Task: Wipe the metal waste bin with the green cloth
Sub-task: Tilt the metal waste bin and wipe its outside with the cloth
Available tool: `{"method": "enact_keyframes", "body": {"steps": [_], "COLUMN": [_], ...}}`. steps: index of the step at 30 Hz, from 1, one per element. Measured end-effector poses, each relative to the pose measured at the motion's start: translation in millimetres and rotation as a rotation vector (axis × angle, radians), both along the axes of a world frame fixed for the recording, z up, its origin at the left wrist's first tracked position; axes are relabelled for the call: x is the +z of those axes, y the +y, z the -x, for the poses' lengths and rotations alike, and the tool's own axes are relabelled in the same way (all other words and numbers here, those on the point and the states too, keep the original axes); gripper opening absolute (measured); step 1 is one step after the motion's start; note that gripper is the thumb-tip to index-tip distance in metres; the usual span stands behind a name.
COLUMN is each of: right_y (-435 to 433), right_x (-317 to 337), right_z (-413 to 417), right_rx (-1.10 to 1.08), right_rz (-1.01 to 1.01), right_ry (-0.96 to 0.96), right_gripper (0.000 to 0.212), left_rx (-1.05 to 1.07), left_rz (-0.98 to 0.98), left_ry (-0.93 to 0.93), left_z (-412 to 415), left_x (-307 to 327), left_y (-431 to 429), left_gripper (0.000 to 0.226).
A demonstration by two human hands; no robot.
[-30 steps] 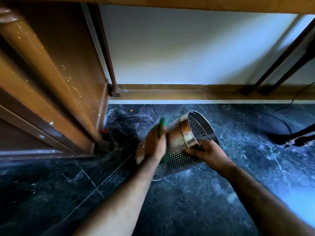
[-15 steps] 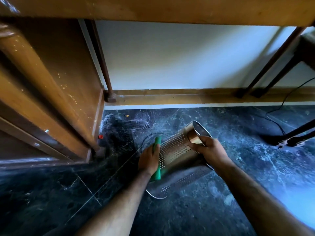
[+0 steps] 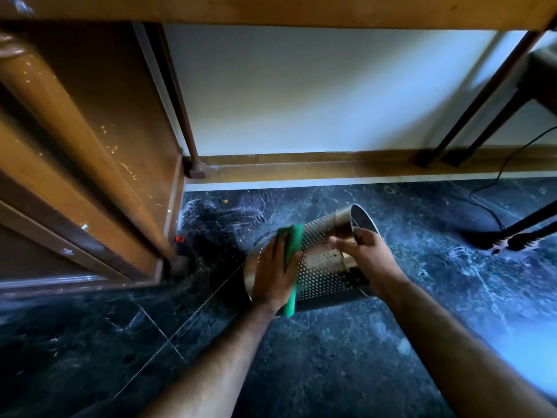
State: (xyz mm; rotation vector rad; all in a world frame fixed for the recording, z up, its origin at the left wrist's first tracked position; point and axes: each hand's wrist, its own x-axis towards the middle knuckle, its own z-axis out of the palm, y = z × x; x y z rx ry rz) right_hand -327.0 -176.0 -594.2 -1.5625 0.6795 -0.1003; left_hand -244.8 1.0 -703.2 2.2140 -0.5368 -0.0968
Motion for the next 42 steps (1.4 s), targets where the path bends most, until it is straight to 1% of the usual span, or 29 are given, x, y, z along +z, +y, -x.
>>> {"method": "enact_keyframes", "body": {"steps": [2,3,5,6,7,9,10,12,13,14,16,18,19,20,21,22,23,25,26,28,29,31,32,34,36,38,40,41,42], "right_y": [1.2,2.9,7.8,11.4,13.8,13.1,9.8,0.8,-3.8,-7.7,-11.1,-14.1,-15.2,-16.6,-17.3,-16.3,-13.0,-2.7,2.8,9.8,10.1,5.0,-0.4,-12.9,-20.9,-17.6,-11.5,-10.7,-11.1], "right_x": [-0.8,-1.9,-5.1,-6.0,-5.9,-7.5,-8.6,-10.4,-10.1,-9.0,-5.0,-3.0,-2.8,-3.2,-3.2,-2.6,-2.0,-1.2,-1.7,-5.9,-7.0,-7.0,-5.7,-3.7,-2.5,-1.4,1.4,3.1,4.5], "right_z": [-5.1,-5.4,-1.7,2.3,5.8,9.8,11.8,14.0,14.2,13.0,7.1,-2.6,-5.9,-6.7,-5.5,-2.9,0.0,6.7,8.7,10.2,9.8,8.4,9.0,12.4,15.3,11.0,2.2,-0.2,0.0], "right_rx": [-0.11,-0.104,-0.012,0.053,0.114,0.216,0.269,0.37,0.402,0.397,0.26,0.003,-0.107,-0.167,-0.17,-0.129,-0.071,0.07,0.141,0.243,0.283,0.379,0.431,0.507,0.517,0.372,0.095,-0.013,-0.058], "right_rz": [-0.038,-0.069,-0.089,-0.106,-0.128,-0.159,-0.136,-0.041,-0.032,-0.046,-0.05,-0.07,-0.102,-0.132,-0.151,-0.158,-0.159,-0.143,-0.129,-0.089,-0.056,0.021,0.042,-0.004,-0.049,-0.018,0.056,0.055,0.03], "right_ry": [0.053,0.051,0.01,-0.009,-0.029,-0.079,-0.087,-0.063,-0.045,-0.033,-0.049,-0.051,-0.03,-0.009,0.0,-0.004,-0.015,-0.053,-0.084,-0.138,-0.154,-0.163,-0.155,-0.113,-0.05,-0.02,-0.007,-0.004,-0.005], "right_gripper": [0.008,0.004,0.006,0.006,0.008,0.014,0.016,0.022,0.025,0.025,0.017,0.009,0.01,0.011,0.01,0.008,0.007,0.007,0.01,0.013,0.013,0.016,0.017,0.023,0.022,0.017,0.01,0.005,0.001], "left_rx": [0.088,0.132,0.197,0.214,0.211,0.169,0.135,0.041,-0.022,-0.096,-0.192,-0.205,-0.176,-0.123,-0.057,0.012,0.07,0.15,0.152,0.117,0.108,0.092,0.074,0.015,-0.083,-0.108,-0.063,-0.031,0.008], "left_rz": [-0.061,-0.067,-0.153,-0.204,-0.228,-0.13,-0.026,0.164,0.226,0.246,0.166,0.055,0.019,-0.006,-0.034,-0.062,-0.071,-0.117,-0.142,-0.119,-0.066,0.027,0.074,0.207,0.272,0.2,0.079,0.007,-0.048], "left_ry": [0.085,0.161,0.289,0.36,0.42,0.457,0.419,0.261,0.171,0.082,-0.046,-0.078,-0.066,-0.07,-0.056,0.01,0.131,0.375,0.459,0.512,0.511,0.449,0.377,0.19,0.018,-0.059,-0.029,-0.01,0.023], "left_z": [-5.1,-12.3,-34.0,-43.4,-50.3,-55.6,-53.7,-45.8,-38.5,-30.4,-12.3,5.6,10.8,10.8,5.4,-4.6,-16.7,-40.9,-49.8,-59.0,-59.8,-58.5,-54.9,-41.8,-22.2,-3.5,7.8,8.7,5.5], "left_x": [-18.3,-21.3,-18.9,-10.9,0.9,30.6,45.2,68.7,75.1,74.7,54.7,29.6,17.5,6.6,-0.9,-4.7,-3.3,8.2,19.0,45.3,58.4,79.1,85.7,87.4,72.6,43.0,13.7,1.4,-7.7], "left_y": [16.5,20.3,16.7,11.6,2.6,-19.9,-32.1,-51.8,-55.8,-55.6,-42.8,-20.8,-9.9,-1.6,3.4,5.9,5.7,-1.7,-8.5,-28.3,-40.0,-60.0,-67.3,-67.6,-56.2,-38.9,-19.9,-11.8,-5.0], "left_gripper": [0.065,0.058,0.05,0.053,0.062,0.082,0.083,0.062,0.051,0.047,0.057,0.062,0.061,0.058,0.053,0.047,0.044,0.048,0.053,0.063,0.066,0.062,0.058,0.05,0.047,0.052,0.053,0.052,0.051]}}
